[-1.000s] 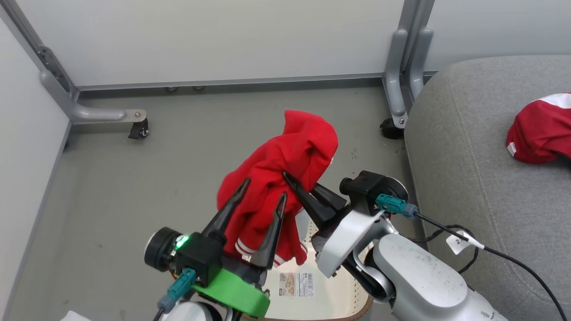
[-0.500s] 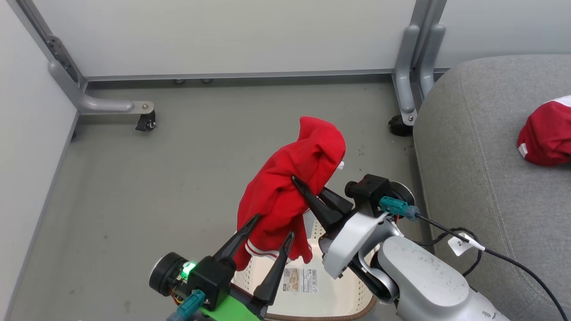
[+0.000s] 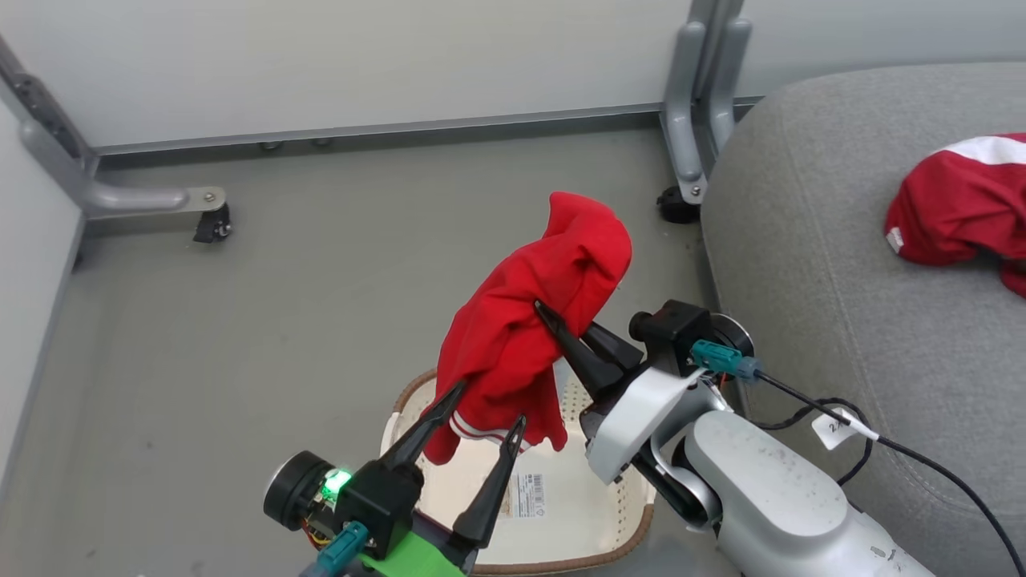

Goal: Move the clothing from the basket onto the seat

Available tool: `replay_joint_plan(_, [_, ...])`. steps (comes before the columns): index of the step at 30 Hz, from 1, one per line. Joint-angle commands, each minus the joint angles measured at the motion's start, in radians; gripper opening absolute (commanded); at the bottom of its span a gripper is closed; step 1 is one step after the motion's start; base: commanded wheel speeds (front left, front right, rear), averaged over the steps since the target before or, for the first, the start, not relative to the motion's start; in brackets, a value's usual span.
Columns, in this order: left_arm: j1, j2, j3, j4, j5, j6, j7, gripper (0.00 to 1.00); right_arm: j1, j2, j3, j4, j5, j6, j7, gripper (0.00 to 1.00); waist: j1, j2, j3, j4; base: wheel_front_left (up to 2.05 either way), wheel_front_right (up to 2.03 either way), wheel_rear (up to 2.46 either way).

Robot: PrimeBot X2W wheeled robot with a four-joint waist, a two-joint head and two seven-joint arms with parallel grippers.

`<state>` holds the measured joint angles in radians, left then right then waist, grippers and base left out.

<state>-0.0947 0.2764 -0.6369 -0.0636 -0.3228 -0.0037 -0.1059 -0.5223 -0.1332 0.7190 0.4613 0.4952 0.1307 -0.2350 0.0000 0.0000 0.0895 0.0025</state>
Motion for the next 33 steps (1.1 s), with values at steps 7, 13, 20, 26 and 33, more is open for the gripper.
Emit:
replay_joint_plan(7, [-0.035,0.015,-0.005,-0.010,0.007,-0.004,0.007,1.00,-0.019,-0.015,-0.039,0.000,-0.009,0.000,-0.014,0.00,0.0000,0.0000,0.041,-0.209,0.00,0.00,0.00])
replay_joint_plan(13, [-0.053,0.017,-0.018,-0.013,0.013,-0.012,0.020,1.00,-0.008,-0.026,-0.087,-0.003,-0.016,0.000,-0.020,0.00,0.0000,0.0000,0.069,-0.331,0.00,0.00,0.00])
replay_joint_plan(20, [-0.085,0.026,-0.025,-0.020,0.017,-0.021,0.039,1.00,0.015,-0.042,-0.182,-0.010,-0.026,0.000,-0.027,0.00,0.0000,0.0000,0.112,-0.432,0.00,0.00,0.00])
replay_joint_plan(26, [-0.124,0.032,-0.027,-0.033,0.031,-0.026,0.053,1.00,0.028,-0.054,-0.286,-0.020,-0.036,0.000,-0.031,0.00,0.0000,0.0000,0.167,-0.456,0.00,0.00,0.00])
replay_joint_plan(33, [-0.193,0.039,-0.025,-0.072,0.055,-0.037,0.065,1.00,-0.034,-0.077,-0.473,-0.041,-0.048,0.000,-0.031,0.00,0.0000,0.0000,0.279,-0.415,0.00,0.00,0.00])
